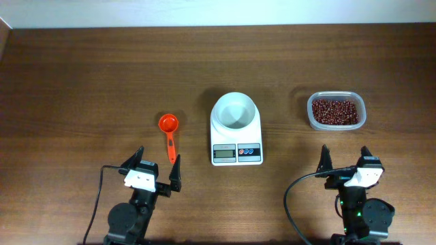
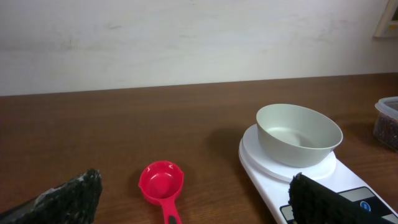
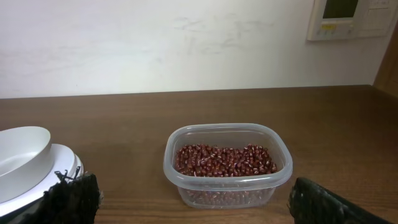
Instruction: Scoop item into bowl and weigh 50g on scale
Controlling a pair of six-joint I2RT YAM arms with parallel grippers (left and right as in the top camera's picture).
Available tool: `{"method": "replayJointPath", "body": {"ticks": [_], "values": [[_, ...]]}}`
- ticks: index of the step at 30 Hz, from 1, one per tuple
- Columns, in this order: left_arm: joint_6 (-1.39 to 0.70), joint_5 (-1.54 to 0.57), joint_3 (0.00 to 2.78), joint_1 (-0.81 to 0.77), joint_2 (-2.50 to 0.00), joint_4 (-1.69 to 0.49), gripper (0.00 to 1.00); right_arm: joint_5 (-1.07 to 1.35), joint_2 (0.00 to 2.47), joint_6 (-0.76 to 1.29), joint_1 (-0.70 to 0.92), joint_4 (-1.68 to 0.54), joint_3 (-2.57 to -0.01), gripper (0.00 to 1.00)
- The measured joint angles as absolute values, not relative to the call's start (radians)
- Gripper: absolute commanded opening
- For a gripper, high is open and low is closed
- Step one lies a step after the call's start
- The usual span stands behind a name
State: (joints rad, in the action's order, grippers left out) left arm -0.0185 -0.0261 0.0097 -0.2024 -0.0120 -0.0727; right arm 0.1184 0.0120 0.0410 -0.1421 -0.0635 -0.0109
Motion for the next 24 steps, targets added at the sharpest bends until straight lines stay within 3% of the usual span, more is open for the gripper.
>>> {"method": "replayJointPath", "body": {"ticks": [7, 12, 19, 22, 23, 24], "values": [[-0.019, -0.025, 0.012, -0.202, -0.012, -0.084, 0.99, 0.118, 0.012, 0.041, -0.142, -0.064, -0.011, 0.99], [-0.049, -0.023, 0.324, -0.202, -0.1, -0.483, 0.99, 0.118, 0.012, 0.041, -0.142, -0.063, -0.011, 0.99], [-0.053, -0.028, 1.081, -0.202, -0.946, -0.988, 0.99, 0.118, 0.012, 0.04, -0.142, -0.064, -0.011, 0.99], [-0.053, -0.035, 1.182, -0.202, -1.26, -1.016, 0.99, 0.118, 0.012, 0.041, -0.142, -0.064, -0.011, 0.99], [-0.053, -0.045, 1.181, -0.202, -1.334, -1.024, 0.78, 0.118, 0.013, 0.041, -0.142, -0.064, -0.01, 0.99], [-0.053, -0.066, 1.181, -0.202, -1.404, -1.027, 0.41, 0.118, 0.012, 0.041, -0.142, -0.064, -0.01, 0.99]]}}
